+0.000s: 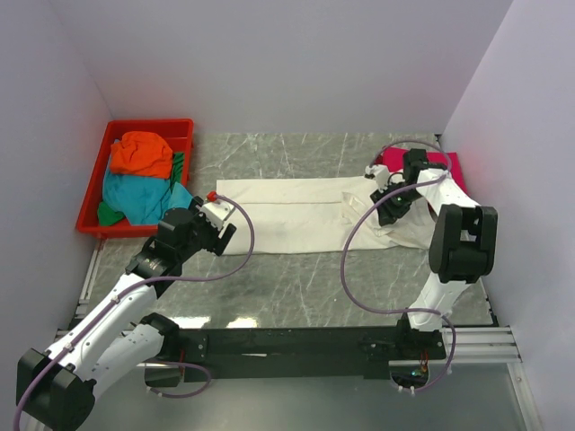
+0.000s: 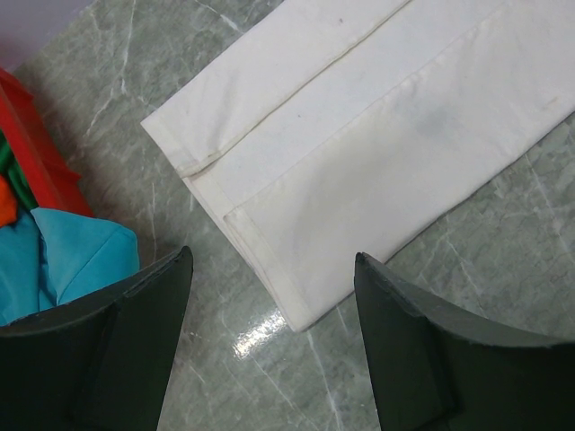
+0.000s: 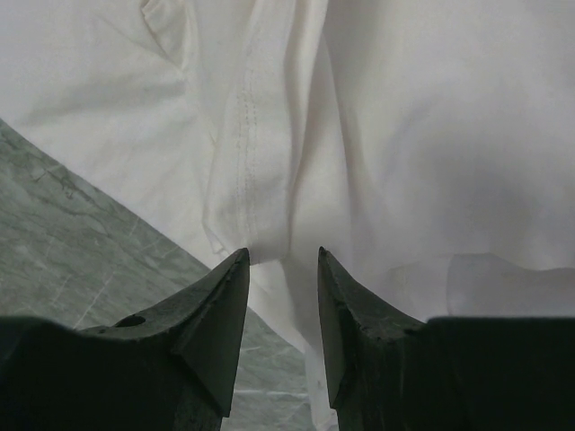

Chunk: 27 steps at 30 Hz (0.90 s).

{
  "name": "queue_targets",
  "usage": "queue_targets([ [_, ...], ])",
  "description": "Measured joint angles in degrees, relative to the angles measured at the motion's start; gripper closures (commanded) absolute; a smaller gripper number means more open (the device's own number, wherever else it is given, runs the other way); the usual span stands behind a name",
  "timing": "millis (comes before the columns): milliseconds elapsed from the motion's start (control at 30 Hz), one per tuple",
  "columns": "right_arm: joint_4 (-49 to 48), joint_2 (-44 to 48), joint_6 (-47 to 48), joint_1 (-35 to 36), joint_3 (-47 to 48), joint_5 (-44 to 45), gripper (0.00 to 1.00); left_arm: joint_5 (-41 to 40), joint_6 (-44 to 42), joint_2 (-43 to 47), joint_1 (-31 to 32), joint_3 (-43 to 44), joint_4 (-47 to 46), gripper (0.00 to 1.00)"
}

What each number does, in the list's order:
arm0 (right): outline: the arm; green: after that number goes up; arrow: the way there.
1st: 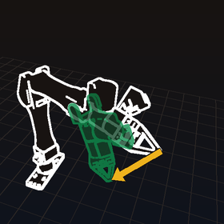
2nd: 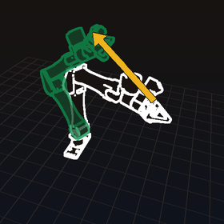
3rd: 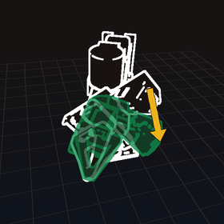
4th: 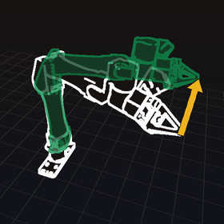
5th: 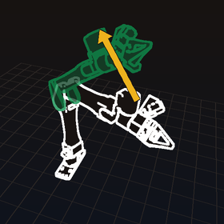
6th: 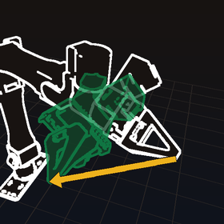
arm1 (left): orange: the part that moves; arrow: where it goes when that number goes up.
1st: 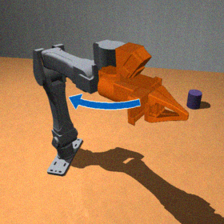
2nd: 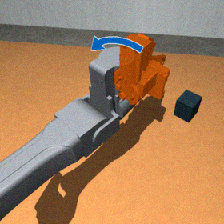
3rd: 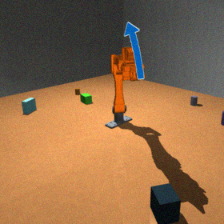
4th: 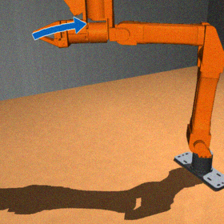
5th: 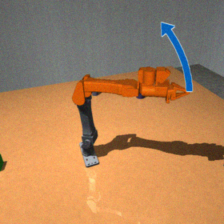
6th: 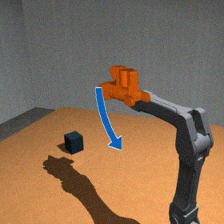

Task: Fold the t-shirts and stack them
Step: Fold the tshirt

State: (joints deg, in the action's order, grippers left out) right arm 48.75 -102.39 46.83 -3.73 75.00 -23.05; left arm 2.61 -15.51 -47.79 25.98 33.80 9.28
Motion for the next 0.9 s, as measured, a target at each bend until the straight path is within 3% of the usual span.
queue_targets([
  [567, -3.5, -1.9, -1.0, 5.8, -5.3, 3.9, 0.52, 0.2, 0.0, -0.1, 0.0, 0.0, 0.0, 0.22],
  [900, -3.7, -1.7, -1.6, 5.8, -4.9, 6.0, 0.82, 0.2, 0.0, -0.1, 0.0, 0.0, 0.0, 0.22],
])
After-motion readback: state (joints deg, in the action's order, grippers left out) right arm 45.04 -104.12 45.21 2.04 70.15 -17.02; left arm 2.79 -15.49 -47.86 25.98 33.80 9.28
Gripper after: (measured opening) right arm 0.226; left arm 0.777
